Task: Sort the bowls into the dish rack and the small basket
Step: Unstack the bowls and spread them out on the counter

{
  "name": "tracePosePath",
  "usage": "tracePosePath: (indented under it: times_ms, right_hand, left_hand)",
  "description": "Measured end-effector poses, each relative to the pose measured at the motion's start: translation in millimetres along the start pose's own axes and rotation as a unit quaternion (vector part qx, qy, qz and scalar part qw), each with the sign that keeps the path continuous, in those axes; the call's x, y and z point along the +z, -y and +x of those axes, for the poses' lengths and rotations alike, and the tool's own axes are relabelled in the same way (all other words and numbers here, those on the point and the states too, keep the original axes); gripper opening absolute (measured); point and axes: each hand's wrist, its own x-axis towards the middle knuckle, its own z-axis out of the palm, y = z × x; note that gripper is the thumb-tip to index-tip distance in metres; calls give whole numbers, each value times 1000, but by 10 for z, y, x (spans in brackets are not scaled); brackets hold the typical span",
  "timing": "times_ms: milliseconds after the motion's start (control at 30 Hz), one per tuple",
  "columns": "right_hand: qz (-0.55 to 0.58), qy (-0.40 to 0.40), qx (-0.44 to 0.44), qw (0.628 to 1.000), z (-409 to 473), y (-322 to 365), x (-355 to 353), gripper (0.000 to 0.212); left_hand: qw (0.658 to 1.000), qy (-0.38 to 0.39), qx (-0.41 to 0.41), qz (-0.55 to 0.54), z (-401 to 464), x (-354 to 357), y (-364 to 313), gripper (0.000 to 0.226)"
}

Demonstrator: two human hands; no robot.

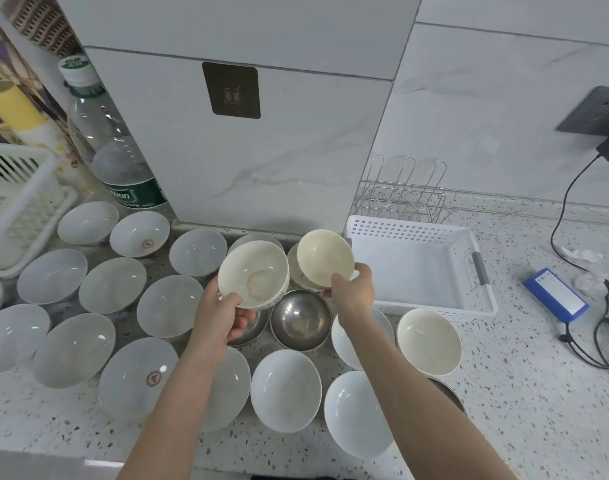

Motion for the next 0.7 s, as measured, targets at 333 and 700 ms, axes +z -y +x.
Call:
tracePosePath:
  times_ms: [333, 700]
  right_hand:
    - [85, -8, -21, 996, -162, -42, -842, 50]
    - [131, -33, -12, 991, -2, -512, -2218, 54]
  left_hand:
    - [998, 11, -23, -55, -385, 201, 232, 42]
    - [987, 61, -31, -142, -974, 1225, 563, 43]
